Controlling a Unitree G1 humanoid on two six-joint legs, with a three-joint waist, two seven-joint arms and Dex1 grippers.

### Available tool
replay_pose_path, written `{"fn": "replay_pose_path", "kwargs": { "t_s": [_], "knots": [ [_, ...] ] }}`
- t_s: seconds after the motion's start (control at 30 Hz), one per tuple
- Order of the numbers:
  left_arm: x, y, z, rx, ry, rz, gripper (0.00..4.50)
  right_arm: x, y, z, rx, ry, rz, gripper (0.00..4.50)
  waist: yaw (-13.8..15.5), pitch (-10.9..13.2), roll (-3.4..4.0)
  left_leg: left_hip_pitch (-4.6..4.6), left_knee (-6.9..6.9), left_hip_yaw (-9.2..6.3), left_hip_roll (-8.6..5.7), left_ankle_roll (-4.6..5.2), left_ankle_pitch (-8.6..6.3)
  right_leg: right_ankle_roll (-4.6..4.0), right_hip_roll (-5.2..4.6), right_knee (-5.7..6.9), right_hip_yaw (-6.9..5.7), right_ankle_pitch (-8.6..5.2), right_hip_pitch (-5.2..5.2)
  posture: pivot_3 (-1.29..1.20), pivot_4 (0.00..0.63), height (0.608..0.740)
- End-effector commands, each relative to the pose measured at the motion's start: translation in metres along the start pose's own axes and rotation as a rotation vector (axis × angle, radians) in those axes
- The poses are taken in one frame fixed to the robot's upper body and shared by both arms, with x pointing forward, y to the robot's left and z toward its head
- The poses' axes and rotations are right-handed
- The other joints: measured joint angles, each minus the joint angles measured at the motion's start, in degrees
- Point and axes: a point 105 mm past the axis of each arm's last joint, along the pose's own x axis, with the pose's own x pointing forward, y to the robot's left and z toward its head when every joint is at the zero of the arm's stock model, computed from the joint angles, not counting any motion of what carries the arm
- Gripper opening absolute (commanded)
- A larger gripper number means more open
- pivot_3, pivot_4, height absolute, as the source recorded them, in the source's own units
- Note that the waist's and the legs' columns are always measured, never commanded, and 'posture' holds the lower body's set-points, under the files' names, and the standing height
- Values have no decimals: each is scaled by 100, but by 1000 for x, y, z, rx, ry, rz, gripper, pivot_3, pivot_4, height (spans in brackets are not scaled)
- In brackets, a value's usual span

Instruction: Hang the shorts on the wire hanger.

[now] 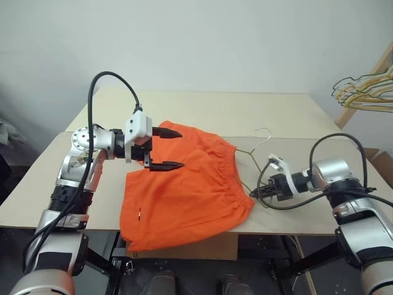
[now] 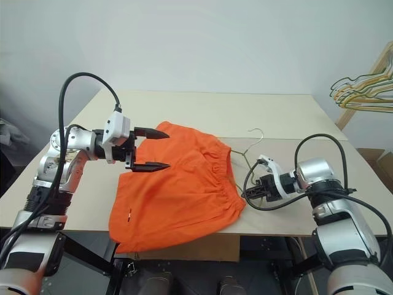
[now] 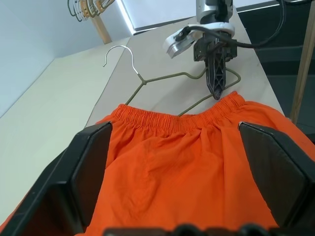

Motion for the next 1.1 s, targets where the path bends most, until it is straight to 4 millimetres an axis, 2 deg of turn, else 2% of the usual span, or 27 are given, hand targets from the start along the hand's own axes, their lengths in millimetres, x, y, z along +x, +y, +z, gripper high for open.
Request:
{"fn": "replay_pose_path", "kwargs": {
  "t_s": [0.03,0.23,0.4,0.47,0.63,0.8,0.87,1.1],
  "knots": [
    [-4,2,11,44,-13,10,4446,-12,9,16,-68,-48,29,0,2,0,0,-1,0,0,0,0,0,0,0,0,0,0,0,201,0,740],
    [-5,4,11,48,-8,14,4446,-27,14,33,-144,-130,5,0,2,1,1,0,0,0,1,0,0,1,0,1,0,0,0,192,0,740],
    [-5,16,14,93,11,31,4446,-49,32,49,-412,-144,-136,0,-1,3,5,-3,0,0,1,0,0,1,0,2,0,-1,-7,169,0,740],
    [-5,21,14,114,18,35,4446,-52,36,52,-480,-142,-188,0,-1,3,5,-8,0,0,3,0,0,1,2,3,-2,-1,-14,162,0,740],
    [-10,55,24,231,67,116,4446,-53,57,79,-727,-182,-436,0,-24,3,5,-16,0,4,4,-1,0,-4,3,3,0,-3,-25,126,0,740],
    [-21,93,46,354,119,226,4446,-45,97,83,-914,-195,-414,0,-22,2,4,-63,0,5,1,-2,2,-3,3,10,3,3,-75,106,0,740],
    [-19,94,47,401,151,180,4446,-43,107,82,-954,-186,-398,0,-24,2,5,-85,0,5,-1,-2,1,-41,2,10,4,25,-94,102,0,740],
    [5,83,29,451,265,-21,4446,-41,134,78,-1042,-93,-347,0,-24,2,6,-102,2,7,-1,-7,-3,-42,-2,-6,0,25,-98,84,0,740]
  ]
}}
